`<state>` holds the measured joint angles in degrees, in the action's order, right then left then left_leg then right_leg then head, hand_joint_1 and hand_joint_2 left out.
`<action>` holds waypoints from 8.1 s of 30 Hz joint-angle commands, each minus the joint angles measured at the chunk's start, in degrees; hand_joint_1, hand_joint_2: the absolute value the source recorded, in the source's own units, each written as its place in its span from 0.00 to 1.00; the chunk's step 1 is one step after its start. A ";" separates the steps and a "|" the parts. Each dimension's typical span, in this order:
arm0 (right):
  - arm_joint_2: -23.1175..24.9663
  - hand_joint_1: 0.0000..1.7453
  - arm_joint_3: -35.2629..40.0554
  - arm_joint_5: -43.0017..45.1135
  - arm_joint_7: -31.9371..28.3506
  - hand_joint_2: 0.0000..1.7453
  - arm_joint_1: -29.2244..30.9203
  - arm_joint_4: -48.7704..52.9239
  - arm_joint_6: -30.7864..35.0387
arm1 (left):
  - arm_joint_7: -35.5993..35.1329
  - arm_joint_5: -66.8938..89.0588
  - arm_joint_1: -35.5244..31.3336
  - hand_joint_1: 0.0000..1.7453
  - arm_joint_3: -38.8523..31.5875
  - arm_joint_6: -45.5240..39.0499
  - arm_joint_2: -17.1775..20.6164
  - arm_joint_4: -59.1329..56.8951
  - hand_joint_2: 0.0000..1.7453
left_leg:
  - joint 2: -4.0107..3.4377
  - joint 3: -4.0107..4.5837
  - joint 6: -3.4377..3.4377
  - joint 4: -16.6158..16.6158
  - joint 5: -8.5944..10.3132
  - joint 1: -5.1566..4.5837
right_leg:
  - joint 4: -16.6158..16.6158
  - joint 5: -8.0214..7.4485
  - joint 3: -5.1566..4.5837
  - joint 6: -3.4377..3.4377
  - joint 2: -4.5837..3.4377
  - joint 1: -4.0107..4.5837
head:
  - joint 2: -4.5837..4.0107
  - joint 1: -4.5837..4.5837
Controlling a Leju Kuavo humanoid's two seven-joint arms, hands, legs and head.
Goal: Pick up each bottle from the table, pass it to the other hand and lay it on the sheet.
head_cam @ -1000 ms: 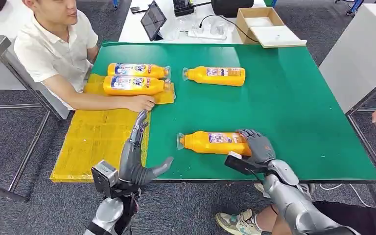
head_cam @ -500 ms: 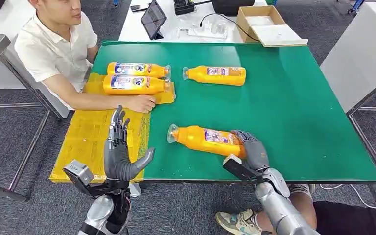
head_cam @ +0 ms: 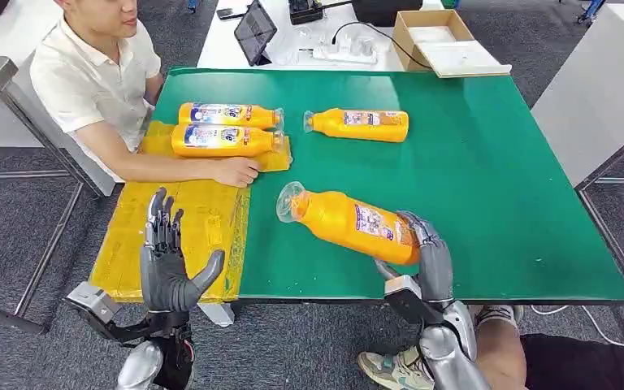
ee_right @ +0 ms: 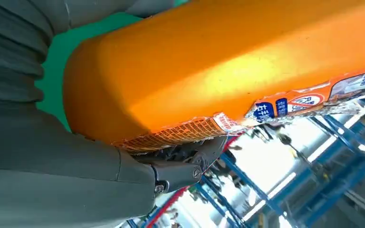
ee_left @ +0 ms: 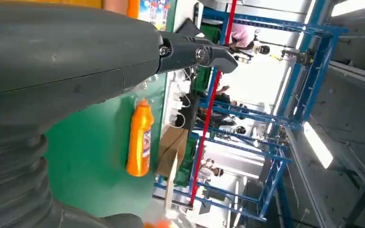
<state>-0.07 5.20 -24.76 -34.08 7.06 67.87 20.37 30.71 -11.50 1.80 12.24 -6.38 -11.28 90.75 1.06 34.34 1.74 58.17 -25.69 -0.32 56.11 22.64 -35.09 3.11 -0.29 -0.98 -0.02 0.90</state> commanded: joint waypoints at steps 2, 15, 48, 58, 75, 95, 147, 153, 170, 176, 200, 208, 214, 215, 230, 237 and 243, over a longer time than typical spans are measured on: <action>3.78 1.00 2.01 2.93 -1.29 1.00 -2.39 6.75 -3.46 | -1.59 -4.30 0.92 0.00 1.10 6.61 0.01 -4.39 1.00 | -0.09 -0.19 -0.07 -0.07 -0.04 0.00 | -0.04 0.03 0.16 -0.09 -0.02 0.01 | 0.00 0.00; 9.23 1.00 18.89 -2.19 -0.73 1.00 6.21 -10.25 4.76 | -7.52 -5.78 -2.90 0.00 6.34 9.14 0.72 -8.01 1.00 | -0.37 -0.22 -0.09 -0.08 -0.03 0.08 | -0.07 -0.05 0.14 -0.09 -0.22 0.07 | 0.00 -0.02; 14.34 1.00 28.29 -1.33 -1.62 1.00 13.25 -30.81 -0.20 | -7.28 -8.72 -8.62 0.87 8.80 13.28 0.00 -15.00 1.00 | -0.16 -0.30 -0.11 -0.06 -0.04 0.10 | -0.04 0.05 0.25 -0.16 0.01 0.11 | 0.00 0.00; 14.86 1.00 29.97 -0.47 -1.02 1.00 13.79 -29.79 0.14 | -7.41 -2.85 -10.97 1.00 9.61 7.29 0.10 -18.86 1.00 | -0.12 -0.11 -0.06 -0.05 0.02 0.05 | -0.01 0.00 0.08 -0.09 0.00 0.05 | 0.00 0.00; 16.85 0.00 29.10 5.79 -0.98 0.00 12.74 -25.47 -0.79 | -7.95 -3.36 -13.28 1.00 5.04 4.72 1.15 -21.32 1.00 | -0.20 -0.18 -0.11 -0.03 -0.02 0.09 | 0.01 0.02 0.12 -0.14 -0.05 0.09 | 0.00 -0.02; 16.26 0.00 28.96 4.38 0.02 0.00 13.86 -30.65 4.07 | -3.73 16.00 -14.00 1.00 2.32 -15.64 2.95 -19.95 1.00 | -0.19 -0.22 -0.10 -0.04 -0.01 0.07 | 0.00 0.02 0.16 -0.12 -0.03 0.07 | 0.00 0.00; 16.19 0.00 30.20 0.66 3.00 0.00 8.11 -20.22 -5.66 | -24.57 70.90 -45.14 0.96 -9.23 1.07 5.00 -72.03 1.00 | -0.14 -0.37 -0.16 -0.04 0.09 0.06 | 0.09 -0.03 0.31 -0.12 -0.10 0.04 | 0.00 0.00; 15.47 0.00 32.16 1.31 2.56 0.00 8.13 -18.05 -6.35 | -21.39 68.39 -44.55 0.27 -8.98 5.86 5.47 -72.83 1.00 | -0.14 -0.58 -0.18 -0.08 0.08 0.08 | 0.07 -0.03 0.49 -0.16 -0.07 0.06 | 0.00 0.00; 15.39 0.00 32.17 1.36 2.56 0.00 8.13 -18.09 -6.35 | -21.37 68.38 -44.65 0.27 -8.91 5.98 5.45 -72.83 1.00 | -0.27 -0.59 -0.21 -0.09 0.08 0.07 | 0.09 -0.02 0.45 -0.15 -0.07 0.06 | 0.00 0.02; 15.09 0.00 32.86 2.80 1.82 0.00 9.73 -20.76 -5.03 | -18.90 68.44 -44.53 0.00 -5.20 10.44 6.61 -73.76 1.00 | -0.30 -0.56 -0.18 -0.10 0.09 0.05 | 0.09 -0.04 0.41 -0.12 -0.11 0.04 | 0.00 0.00; 14.92 0.00 34.84 4.11 -1.27 1.00 10.34 -26.10 -0.15 | -11.32 2.20 -34.14 0.00 -12.75 24.49 2.74 -54.13 1.00 | -0.07 -0.46 -0.18 -0.06 0.10 0.07 | 0.12 0.00 0.36 -0.13 0.05 0.06 | 0.00 0.00; 11.98 0.00 34.97 2.24 -1.03 1.00 7.04 -19.68 3.24 | -9.72 -2.42 -22.22 0.00 -3.49 18.00 3.10 -32.11 1.00 | -0.09 -0.40 -0.16 -0.07 0.06 0.06 | 0.08 0.03 0.32 -0.11 0.03 0.05 | 0.00 0.02; 0.70 0.00 25.63 -4.92 1.94 1.00 -3.23 -0.09 11.38 | -4.22 -3.47 -5.08 0.00 -2.21 7.50 2.19 -4.20 1.00 | -0.06 -0.32 -0.14 -0.08 -0.01 0.04 | 0.04 0.09 0.27 -0.09 0.07 0.04 | 0.00 0.00; -0.72 0.00 22.80 -5.93 2.02 1.00 -5.11 3.16 11.90 | -3.47 -4.41 -3.07 0.00 -2.58 6.69 1.95 -1.40 1.00 | 0.03 -0.26 -0.11 -0.10 0.02 0.01 | 0.01 0.08 0.23 -0.06 0.14 0.01 | 0.00 0.00; -0.12 0.00 17.41 -8.80 1.53 1.00 -7.38 6.76 8.64 | -2.95 -5.16 -2.25 0.00 -2.60 5.83 2.27 -0.27 1.00 | -0.06 -0.19 -0.17 -0.04 -0.08 0.06 | 0.01 0.08 0.10 -0.13 0.06 0.07 | 0.00 0.00; -1.28 0.00 14.25 -9.69 1.96 1.00 -8.47 9.28 12.89 | -0.95 -5.80 -0.43 0.00 -3.50 4.89 1.42 1.76 1.00 | -0.10 -0.33 -0.19 -0.04 -0.13 0.07 | 0.02 0.14 0.25 -0.14 0.05 0.08 | 0.00 0.00; -4.75 0.00 0.88 -11.11 3.47 1.00 -9.54 11.77 9.67 | 1.65 -1.94 3.98 0.00 -3.12 2.76 1.57 3.77 1.00 | 0.01 -0.20 -0.13 -0.04 -0.09 -0.01 | -0.01 0.11 0.17 -0.09 0.13 0.00 | 0.00 0.00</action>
<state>-1.29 20.52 -34.82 -31.56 -1.87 77.33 32.79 30.21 -16.43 2.32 8.81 -1.66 -9.77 93.05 1.06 34.35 1.67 58.16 -25.70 -0.32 56.12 22.65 -35.14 3.09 -0.27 -0.98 -0.02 0.90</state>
